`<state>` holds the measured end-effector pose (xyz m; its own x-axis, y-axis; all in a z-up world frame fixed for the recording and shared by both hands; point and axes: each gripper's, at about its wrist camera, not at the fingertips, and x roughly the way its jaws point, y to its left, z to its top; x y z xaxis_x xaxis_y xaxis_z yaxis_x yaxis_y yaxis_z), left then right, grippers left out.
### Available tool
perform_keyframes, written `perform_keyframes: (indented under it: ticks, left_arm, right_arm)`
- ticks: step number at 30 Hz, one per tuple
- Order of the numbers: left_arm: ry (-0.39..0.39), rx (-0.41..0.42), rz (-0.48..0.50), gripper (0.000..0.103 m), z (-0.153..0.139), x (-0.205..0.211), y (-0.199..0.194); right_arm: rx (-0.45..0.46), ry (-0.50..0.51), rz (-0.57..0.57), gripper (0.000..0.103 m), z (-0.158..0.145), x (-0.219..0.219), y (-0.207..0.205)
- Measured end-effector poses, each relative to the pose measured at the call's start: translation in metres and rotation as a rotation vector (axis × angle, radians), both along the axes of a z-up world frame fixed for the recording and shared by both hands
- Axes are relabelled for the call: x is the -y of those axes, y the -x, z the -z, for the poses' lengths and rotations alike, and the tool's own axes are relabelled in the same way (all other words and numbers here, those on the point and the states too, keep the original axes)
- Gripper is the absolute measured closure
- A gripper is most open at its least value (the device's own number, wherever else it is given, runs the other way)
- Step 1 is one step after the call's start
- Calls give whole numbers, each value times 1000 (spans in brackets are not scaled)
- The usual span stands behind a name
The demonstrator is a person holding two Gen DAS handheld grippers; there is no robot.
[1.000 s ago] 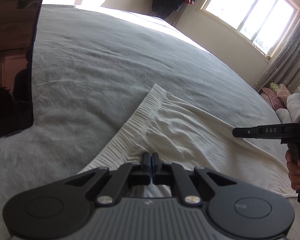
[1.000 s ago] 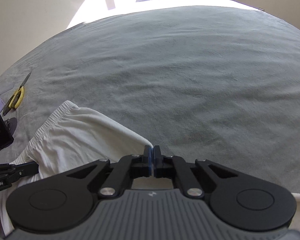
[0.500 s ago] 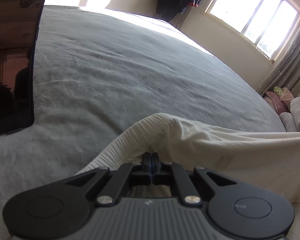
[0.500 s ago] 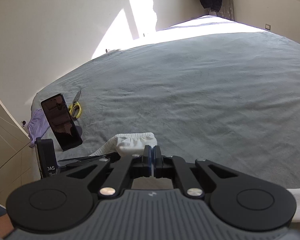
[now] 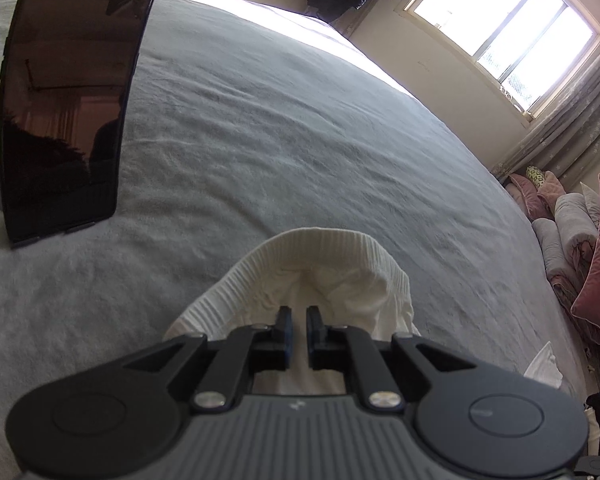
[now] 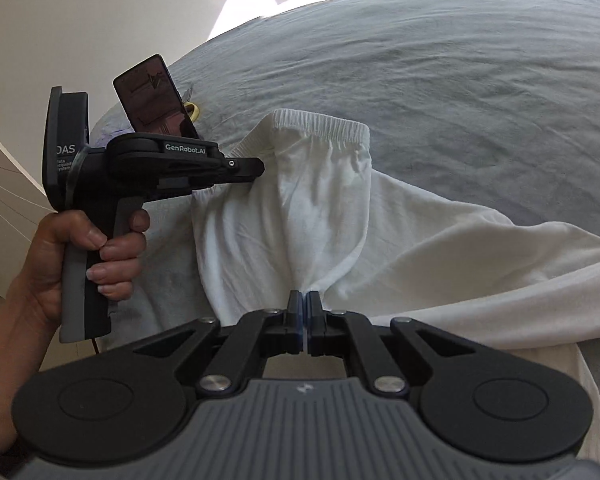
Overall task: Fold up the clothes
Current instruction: 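Lift the waistband with both grippers and fold it over the legs, then open both grippers and release the folded waistband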
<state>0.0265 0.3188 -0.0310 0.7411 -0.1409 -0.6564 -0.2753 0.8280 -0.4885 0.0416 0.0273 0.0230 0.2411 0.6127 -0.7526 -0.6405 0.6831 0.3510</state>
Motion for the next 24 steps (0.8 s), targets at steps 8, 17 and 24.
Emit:
perform_keyframes:
  ticks: [8, 17, 24]
  left_arm:
    - [4, 3, 33, 92, -2, -24, 33]
    - [39, -26, -7, 93, 4, -38, 34]
    - [112, 13, -23, 93, 2, -47, 36]
  right_arm:
    - [7, 27, 9, 88, 9, -2, 1]
    - [79, -68, 121, 46, -5, -6, -37]
    - [31, -141, 199, 47, 21, -19, -93]
